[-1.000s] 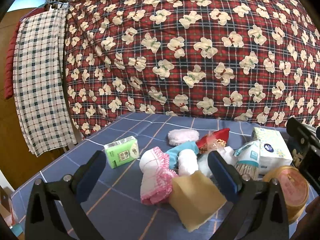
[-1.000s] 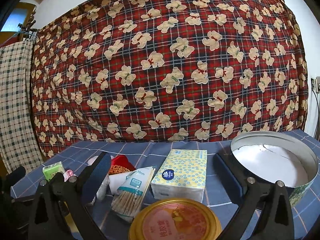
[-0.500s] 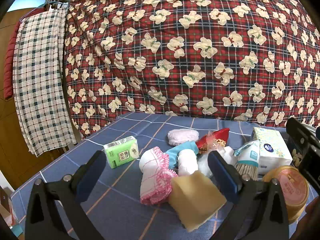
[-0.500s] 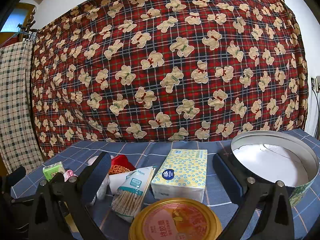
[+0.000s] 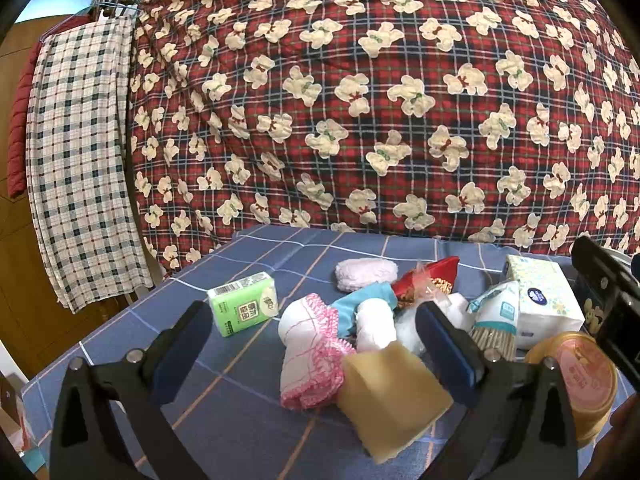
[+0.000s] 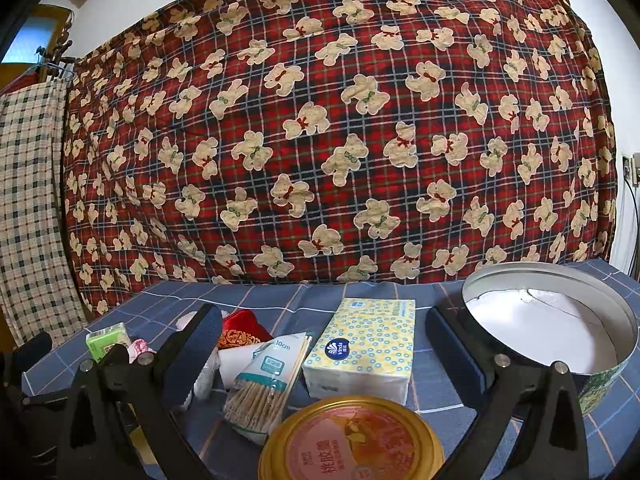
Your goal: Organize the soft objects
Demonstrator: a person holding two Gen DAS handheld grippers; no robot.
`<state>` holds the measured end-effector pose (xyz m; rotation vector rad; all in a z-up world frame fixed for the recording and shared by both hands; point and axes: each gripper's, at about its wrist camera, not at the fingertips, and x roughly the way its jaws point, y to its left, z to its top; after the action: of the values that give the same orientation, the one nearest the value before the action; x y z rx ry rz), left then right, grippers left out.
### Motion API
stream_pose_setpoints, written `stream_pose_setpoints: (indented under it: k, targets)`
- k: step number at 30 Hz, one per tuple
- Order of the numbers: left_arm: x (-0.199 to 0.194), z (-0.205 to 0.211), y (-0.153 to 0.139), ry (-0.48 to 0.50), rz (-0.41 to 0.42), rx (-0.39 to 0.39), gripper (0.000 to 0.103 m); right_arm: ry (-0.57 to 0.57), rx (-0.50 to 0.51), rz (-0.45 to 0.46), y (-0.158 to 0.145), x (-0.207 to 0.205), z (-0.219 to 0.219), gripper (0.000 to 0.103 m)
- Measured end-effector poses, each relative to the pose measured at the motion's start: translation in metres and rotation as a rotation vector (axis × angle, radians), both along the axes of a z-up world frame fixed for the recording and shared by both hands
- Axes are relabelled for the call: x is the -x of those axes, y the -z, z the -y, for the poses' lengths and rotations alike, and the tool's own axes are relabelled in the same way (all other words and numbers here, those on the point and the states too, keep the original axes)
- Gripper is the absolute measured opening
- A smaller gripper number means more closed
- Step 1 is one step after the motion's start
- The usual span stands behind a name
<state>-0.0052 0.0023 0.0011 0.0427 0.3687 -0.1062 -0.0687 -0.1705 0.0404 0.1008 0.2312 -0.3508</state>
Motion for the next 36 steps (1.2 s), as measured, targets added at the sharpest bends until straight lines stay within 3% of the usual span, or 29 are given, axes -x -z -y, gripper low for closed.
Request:
stream_pose_setpoints:
  k: [29,33,36]
  targets:
    - [0.0,0.0,0.001,0.001,-0.002,0.002,0.103,-0.004,0.002,-0.001,0.0,0.0,0.0,0.103]
    - [-0.001,-0.009,0.003,0.012,-0.041,0.035,0.103,-0.016,0.004,-0.011,0.001,-0.002,-0.002,0.103]
    - [-0.004,-0.025,0.006,-0.014,-0.068,0.004,0.103,-0.043,0.006,-0.021,0.001,-0.005,-0.008,0.103]
